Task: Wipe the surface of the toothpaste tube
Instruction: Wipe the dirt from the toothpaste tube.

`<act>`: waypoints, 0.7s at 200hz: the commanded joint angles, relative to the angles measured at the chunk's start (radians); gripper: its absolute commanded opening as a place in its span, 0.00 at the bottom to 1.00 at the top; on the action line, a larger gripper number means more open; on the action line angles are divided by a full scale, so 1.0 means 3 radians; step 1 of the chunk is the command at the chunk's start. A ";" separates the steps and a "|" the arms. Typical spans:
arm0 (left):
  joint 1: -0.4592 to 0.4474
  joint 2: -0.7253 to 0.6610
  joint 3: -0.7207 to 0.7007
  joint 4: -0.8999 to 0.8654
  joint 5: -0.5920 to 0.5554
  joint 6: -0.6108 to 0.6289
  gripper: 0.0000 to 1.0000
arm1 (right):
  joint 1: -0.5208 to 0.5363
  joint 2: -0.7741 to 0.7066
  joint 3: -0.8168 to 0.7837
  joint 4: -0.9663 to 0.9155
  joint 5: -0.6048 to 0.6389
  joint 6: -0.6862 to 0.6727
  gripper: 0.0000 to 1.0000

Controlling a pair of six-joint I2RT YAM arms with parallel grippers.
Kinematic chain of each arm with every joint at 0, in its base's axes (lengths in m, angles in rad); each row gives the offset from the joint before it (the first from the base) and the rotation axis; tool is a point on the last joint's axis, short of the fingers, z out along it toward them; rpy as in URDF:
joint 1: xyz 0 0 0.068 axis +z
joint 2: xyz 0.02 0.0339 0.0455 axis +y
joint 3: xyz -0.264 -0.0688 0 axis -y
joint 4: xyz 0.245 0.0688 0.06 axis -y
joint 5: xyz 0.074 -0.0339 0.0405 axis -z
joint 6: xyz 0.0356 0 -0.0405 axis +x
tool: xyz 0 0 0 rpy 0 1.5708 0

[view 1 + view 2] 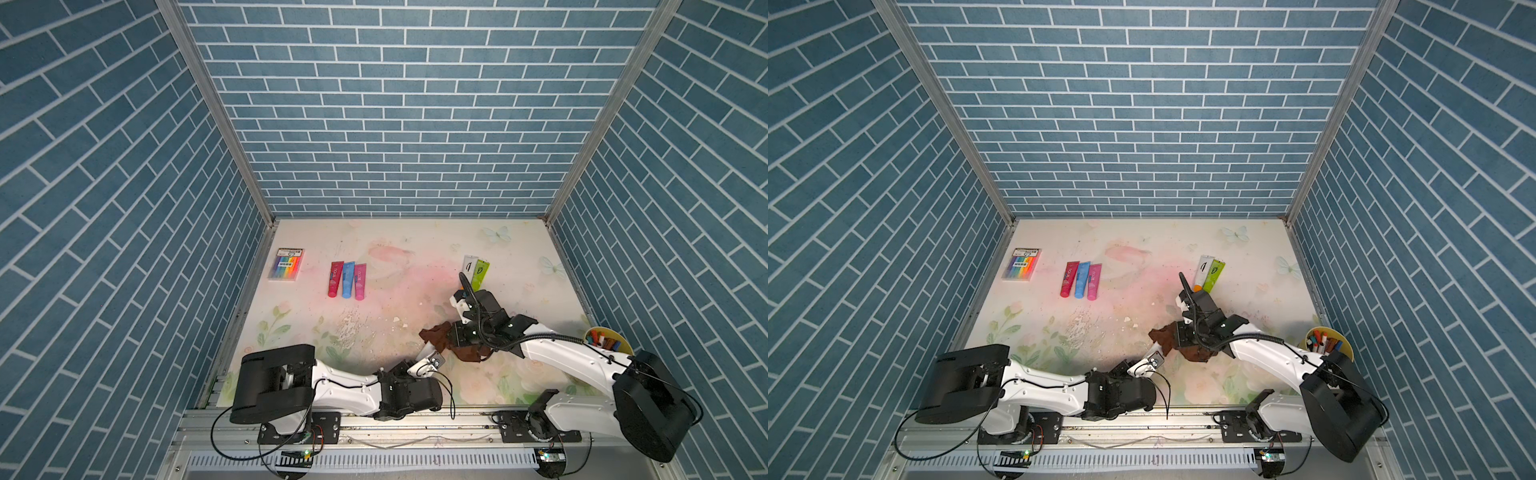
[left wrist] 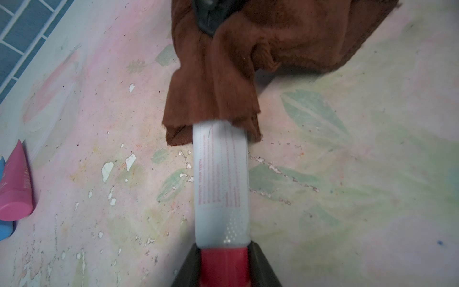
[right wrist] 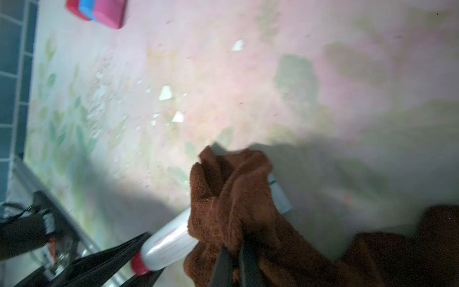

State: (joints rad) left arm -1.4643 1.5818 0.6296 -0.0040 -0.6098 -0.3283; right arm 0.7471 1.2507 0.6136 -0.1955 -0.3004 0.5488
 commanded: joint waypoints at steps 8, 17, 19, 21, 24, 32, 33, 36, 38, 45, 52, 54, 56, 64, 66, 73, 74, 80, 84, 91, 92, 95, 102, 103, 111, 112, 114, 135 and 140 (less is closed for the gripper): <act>0.0024 -0.0045 -0.0013 -0.0002 -0.0099 -0.0020 0.00 | 0.0183 0.0135 0.0024 0.0435 -0.0449 0.0182 0.00; 0.0026 -0.0044 -0.0012 -0.0002 -0.0099 -0.0021 0.00 | 0.0214 0.0260 0.0029 0.0513 -0.0447 0.0190 0.00; 0.0029 -0.0049 -0.0012 -0.0005 -0.0096 -0.0021 0.00 | 0.0210 0.0291 0.0029 0.0525 -0.0446 0.0190 0.00; 0.0029 -0.0049 -0.0010 -0.0003 -0.0095 -0.0021 0.00 | 0.0214 0.0321 0.0034 0.0534 -0.0443 0.0191 0.00; 0.0028 -0.0050 -0.0012 -0.0002 -0.0098 -0.0020 0.00 | 0.0214 0.0367 0.0031 0.0551 -0.0441 0.0191 0.00; 0.0031 -0.0055 -0.0018 -0.0002 -0.0100 -0.0026 0.00 | 0.0217 0.0489 0.0028 0.0591 -0.0435 0.0191 0.00; 0.0032 -0.0056 -0.0018 -0.0002 -0.0100 -0.0026 0.00 | 0.0216 0.0499 0.0030 0.0596 -0.0435 0.0191 0.00; 0.0029 -0.0059 -0.0018 -0.0002 -0.0096 -0.0026 0.00 | 0.0212 0.0543 0.0022 0.0606 -0.0435 0.0191 0.00; 0.0032 -0.0063 -0.0020 -0.0002 -0.0099 -0.0026 0.00 | 0.0209 0.0572 0.0023 0.0612 -0.0433 0.0191 0.00; 0.0032 -0.0067 -0.0023 0.0005 -0.0099 -0.0033 0.00 | 0.0212 0.0661 0.0019 0.0615 -0.0422 0.0186 0.00; 0.0031 -0.0071 -0.0028 0.0004 -0.0099 -0.0034 0.00 | 0.0215 0.0735 0.0013 0.0586 -0.0388 0.0181 0.00; 0.0033 -0.0072 -0.0028 0.0003 -0.0100 -0.0031 0.00 | 0.0220 0.0753 0.0012 0.0571 -0.0373 0.0178 0.00; 0.0037 -0.0074 -0.0028 0.0003 -0.0096 -0.0031 0.00 | 0.0212 0.0770 0.0012 0.0554 -0.0349 0.0176 0.00; 0.0035 -0.0077 -0.0030 0.0008 -0.0098 -0.0034 0.00 | 0.0205 0.0822 0.0013 0.0450 -0.0210 0.0158 0.00; 0.0035 -0.0074 -0.0032 0.0011 -0.0092 -0.0031 0.00 | 0.0194 0.0826 0.0008 0.0423 -0.0170 0.0157 0.00; 0.0036 -0.0079 -0.0032 0.0008 -0.0092 -0.0035 0.00 | 0.0143 0.0833 -0.0039 0.0377 -0.0051 0.0167 0.00; 0.0037 -0.0078 -0.0032 0.0008 -0.0091 -0.0033 0.00 | 0.0125 0.0832 -0.0045 0.0374 -0.0041 0.0169 0.00; 0.0039 -0.0083 -0.0033 0.0008 -0.0093 -0.0031 0.00 | 0.0023 0.0831 -0.0097 0.0361 0.0008 0.0178 0.00; 0.0036 -0.0081 -0.0033 0.0010 -0.0091 -0.0031 0.00 | -0.0052 0.0832 -0.0127 0.0351 0.0030 0.0180 0.00; 0.0036 -0.0092 -0.0038 0.0012 -0.0095 -0.0035 0.00 | -0.0191 0.0819 -0.0177 0.0340 0.0068 0.0177 0.00; 0.0037 -0.0092 -0.0038 0.0013 -0.0097 -0.0033 0.00 | -0.0208 0.0818 -0.0183 0.0338 0.0077 0.0176 0.00; 0.0037 -0.0093 -0.0042 0.0013 -0.0095 -0.0032 0.00 | -0.0261 0.0808 -0.0198 0.0320 0.0101 0.0168 0.00; 0.0039 -0.0101 -0.0048 0.0013 -0.0096 -0.0033 0.00 | -0.0356 0.0780 -0.0207 0.0258 0.0213 0.0151 0.00; 0.0039 -0.0105 -0.0045 0.0013 -0.0098 -0.0032 0.00 | -0.0365 0.0778 -0.0211 0.0245 0.0231 0.0150 0.00; 0.0038 -0.0117 -0.0054 0.0016 -0.0100 -0.0038 0.00 | -0.0443 0.0721 -0.0219 0.0188 0.0388 0.0150 0.00; 0.0039 -0.0115 -0.0056 0.0015 -0.0102 -0.0037 0.00 | -0.0449 0.0715 -0.0219 0.0180 0.0406 0.0150 0.00; 0.0039 -0.0125 -0.0058 0.0015 -0.0103 -0.0036 0.00 | -0.0464 0.0707 -0.0221 0.0167 0.0440 0.0150 0.00; 0.0044 -0.0146 -0.0065 0.0014 -0.0108 -0.0051 0.00 | -0.0594 0.0524 -0.0231 0.0043 0.0689 0.0160 0.00; 0.0048 -0.0147 -0.0073 0.0013 -0.0102 -0.0051 0.00 | -0.0623 0.0469 -0.0238 0.0008 0.0798 0.0160 0.00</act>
State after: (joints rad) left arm -1.4559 1.5654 0.6174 -0.0109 -0.6052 -0.3359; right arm 0.5991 1.4342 0.5797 -0.0452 -0.2848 0.5800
